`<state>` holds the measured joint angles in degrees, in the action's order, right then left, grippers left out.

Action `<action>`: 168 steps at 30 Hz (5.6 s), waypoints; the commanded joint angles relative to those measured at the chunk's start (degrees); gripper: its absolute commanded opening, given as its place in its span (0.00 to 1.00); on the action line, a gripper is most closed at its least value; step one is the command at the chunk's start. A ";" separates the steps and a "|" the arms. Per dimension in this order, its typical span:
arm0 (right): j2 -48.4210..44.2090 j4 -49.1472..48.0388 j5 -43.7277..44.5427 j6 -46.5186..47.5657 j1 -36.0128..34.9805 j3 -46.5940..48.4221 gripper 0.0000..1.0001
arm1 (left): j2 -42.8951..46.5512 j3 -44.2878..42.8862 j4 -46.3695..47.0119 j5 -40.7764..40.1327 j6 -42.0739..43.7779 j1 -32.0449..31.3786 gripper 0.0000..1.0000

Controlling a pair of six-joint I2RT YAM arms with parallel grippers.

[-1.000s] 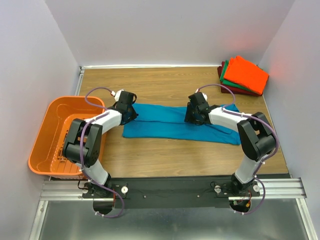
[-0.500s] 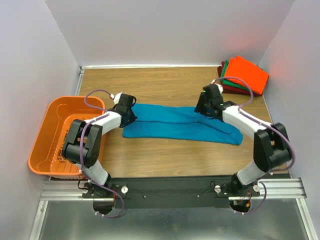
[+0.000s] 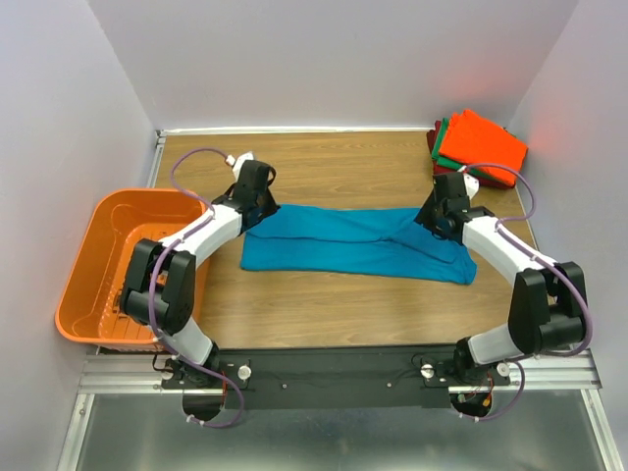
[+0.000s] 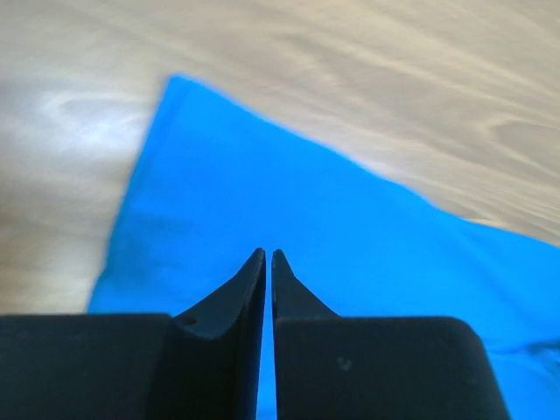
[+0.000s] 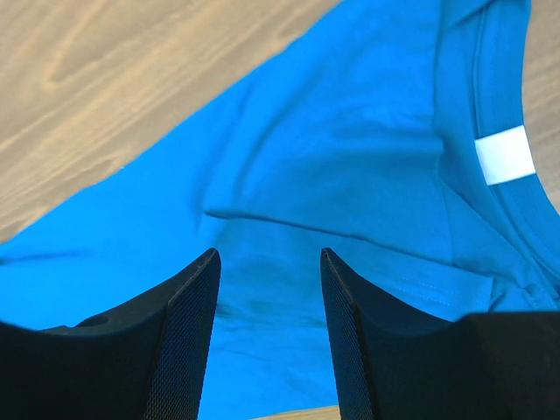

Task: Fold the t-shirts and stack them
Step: Fold the tshirt

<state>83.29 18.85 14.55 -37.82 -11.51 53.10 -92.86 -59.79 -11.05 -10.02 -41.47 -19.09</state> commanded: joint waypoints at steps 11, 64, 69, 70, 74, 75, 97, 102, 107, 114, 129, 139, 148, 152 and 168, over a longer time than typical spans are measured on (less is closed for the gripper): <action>10.40 -2.06 -4.17 -2.87 0.43 -3.88 0.56 | -10.41 -4.82 -3.46 1.41 3.77 -7.53 0.17; 43.73 14.03 -6.54 14.28 -8.44 54.23 0.75 | -6.98 3.08 -3.02 7.73 -0.19 -22.04 0.00; 44.06 10.15 -7.17 12.77 -8.62 43.84 0.74 | -6.99 8.63 -0.64 9.49 -0.80 -23.79 0.00; 44.59 10.15 -6.64 12.77 -8.53 43.93 0.74 | -6.72 8.99 -0.47 9.76 -0.89 -24.06 0.00; 49.33 10.15 -6.63 15.23 -8.53 49.36 0.74 | -6.19 10.39 0.67 12.03 -2.64 -26.25 0.00; 50.30 10.24 -7.16 15.76 -8.53 50.86 0.74 | -6.28 10.48 0.85 12.39 -3.00 -26.61 0.00; 36.54 12.44 -4.00 13.48 -7.83 48.60 0.79 | -7.49 -13.15 -4.34 13.89 0.96 -13.89 0.06; 28.09 10.77 -8.21 10.14 -8.18 39.20 0.79 | -17.34 -26.85 -3.89 11.17 1.04 -9.57 0.06; 21.23 8.57 -9.62 9.96 -12.30 28.74 0.79 | -32.37 -43.79 -6.87 11.69 5.96 -7.98 0.04; 17.71 8.48 -5.59 9.26 -21.70 19.33 0.79 | -47.66 -58.23 -13.99 9.49 7.28 -5.00 0.04; 15.95 6.82 -4.96 8.73 -26.90 1.40 0.80 | -53.48 -62.03 -14.71 17.13 9.04 -0.60 0.03; 10.95 6.72 -4.26 8.29 -27.25 2.44 0.81 | -53.48 -62.91 -13.30 19.69 9.22 -0.24 0.04; 6.18 7.16 -5.23 6.89 -34.87 10.17 0.69 | -53.39 -61.94 -13.12 19.16 9.92 -0.16 0.04; 8.90 7.16 -5.14 5.31 -41.30 11.32 0.55 | -53.65 -62.20 -13.21 19.34 9.83 -0.07 0.04; 19.45 9.98 -0.13 -0.32 -54.23 12.99 0.44 | -54.71 -63.61 -13.74 18.46 10.27 0.37 0.04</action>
<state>100.57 26.70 11.35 -36.25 -63.81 64.55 -144.68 -123.02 -22.57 8.95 -32.73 -19.59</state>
